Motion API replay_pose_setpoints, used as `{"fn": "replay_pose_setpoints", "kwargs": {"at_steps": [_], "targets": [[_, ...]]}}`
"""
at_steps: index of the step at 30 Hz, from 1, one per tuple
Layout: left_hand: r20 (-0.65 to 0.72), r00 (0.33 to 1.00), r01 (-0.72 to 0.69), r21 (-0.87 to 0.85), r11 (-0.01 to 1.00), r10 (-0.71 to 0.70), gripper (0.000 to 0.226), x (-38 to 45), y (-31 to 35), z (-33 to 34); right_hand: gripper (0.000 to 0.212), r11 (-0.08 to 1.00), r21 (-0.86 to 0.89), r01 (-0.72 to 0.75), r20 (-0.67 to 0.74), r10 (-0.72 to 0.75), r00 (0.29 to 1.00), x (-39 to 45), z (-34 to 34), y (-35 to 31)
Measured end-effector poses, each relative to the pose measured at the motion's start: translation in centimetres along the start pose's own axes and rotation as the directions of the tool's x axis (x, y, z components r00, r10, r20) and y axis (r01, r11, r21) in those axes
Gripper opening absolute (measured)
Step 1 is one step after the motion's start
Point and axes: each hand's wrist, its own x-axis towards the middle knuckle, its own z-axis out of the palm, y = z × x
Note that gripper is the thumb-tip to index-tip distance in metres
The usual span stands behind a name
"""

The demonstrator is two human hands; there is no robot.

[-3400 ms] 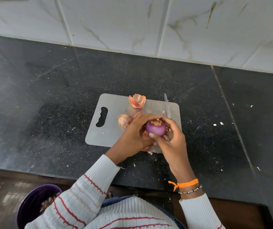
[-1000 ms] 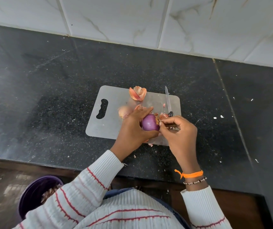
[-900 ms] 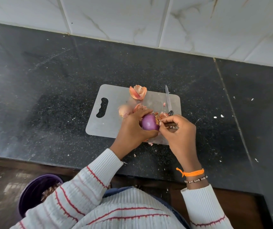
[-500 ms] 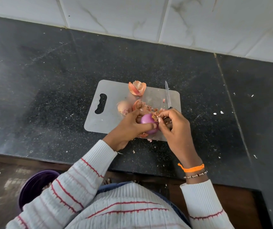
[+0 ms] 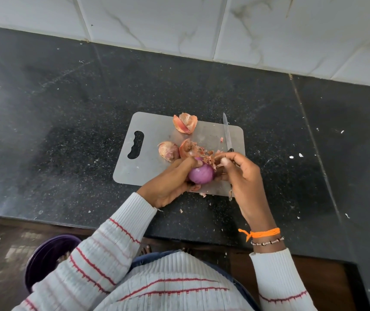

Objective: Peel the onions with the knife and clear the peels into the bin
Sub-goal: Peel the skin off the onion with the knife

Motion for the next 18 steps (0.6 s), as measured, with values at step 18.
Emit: {"fn": "replay_pose_setpoints", "kwargs": {"at_steps": [18], "targets": [[-0.131,0.985,-0.062,0.318,0.946,0.109,0.031,0.2,-0.3,1.0,0.006,0.976,-0.219,0.021,-0.214,-0.069,0.974,-0.1,1.0,-0.1]]}}
